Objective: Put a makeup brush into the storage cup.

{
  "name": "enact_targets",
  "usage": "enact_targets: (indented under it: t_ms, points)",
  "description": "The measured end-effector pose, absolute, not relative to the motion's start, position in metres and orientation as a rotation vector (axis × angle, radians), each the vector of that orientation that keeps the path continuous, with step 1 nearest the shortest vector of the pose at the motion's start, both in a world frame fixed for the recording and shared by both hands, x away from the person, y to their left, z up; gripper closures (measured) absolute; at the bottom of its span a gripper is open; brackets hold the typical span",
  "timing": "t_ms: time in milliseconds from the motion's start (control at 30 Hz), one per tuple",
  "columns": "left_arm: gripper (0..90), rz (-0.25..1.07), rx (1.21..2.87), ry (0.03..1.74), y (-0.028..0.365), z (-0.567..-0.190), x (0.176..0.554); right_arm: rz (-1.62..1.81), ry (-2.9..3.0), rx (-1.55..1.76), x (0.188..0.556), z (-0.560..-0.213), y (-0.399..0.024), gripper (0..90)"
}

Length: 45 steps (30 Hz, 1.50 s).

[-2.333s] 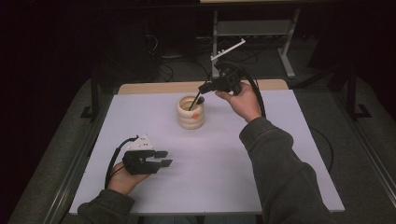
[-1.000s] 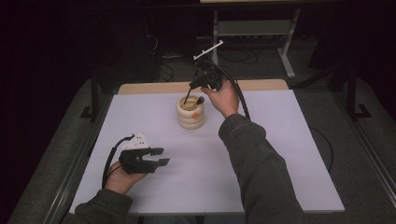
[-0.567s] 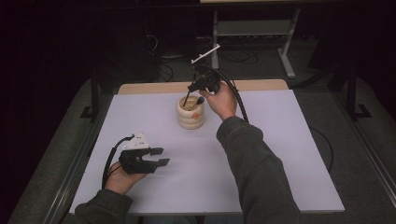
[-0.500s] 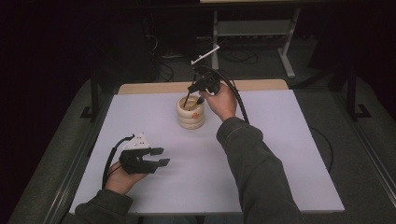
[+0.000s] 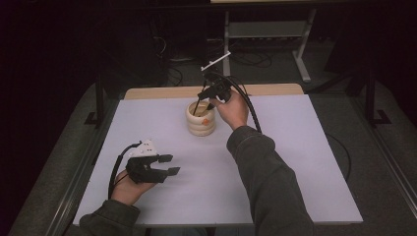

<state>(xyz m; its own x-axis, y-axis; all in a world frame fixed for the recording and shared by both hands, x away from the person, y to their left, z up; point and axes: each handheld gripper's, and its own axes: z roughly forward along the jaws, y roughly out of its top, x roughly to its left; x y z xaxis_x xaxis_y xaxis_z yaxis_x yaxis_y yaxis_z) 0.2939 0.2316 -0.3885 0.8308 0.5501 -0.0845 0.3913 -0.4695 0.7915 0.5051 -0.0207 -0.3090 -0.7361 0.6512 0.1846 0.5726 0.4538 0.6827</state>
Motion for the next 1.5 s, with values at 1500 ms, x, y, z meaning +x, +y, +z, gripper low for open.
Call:
enact_targets:
  t_ms: [1500]
  points:
    - [41.6,0.215,2.155,0.698,0.232,-0.395,0.298,1.114,2.574,1.116,0.501,-0.326,-0.019,57.2]
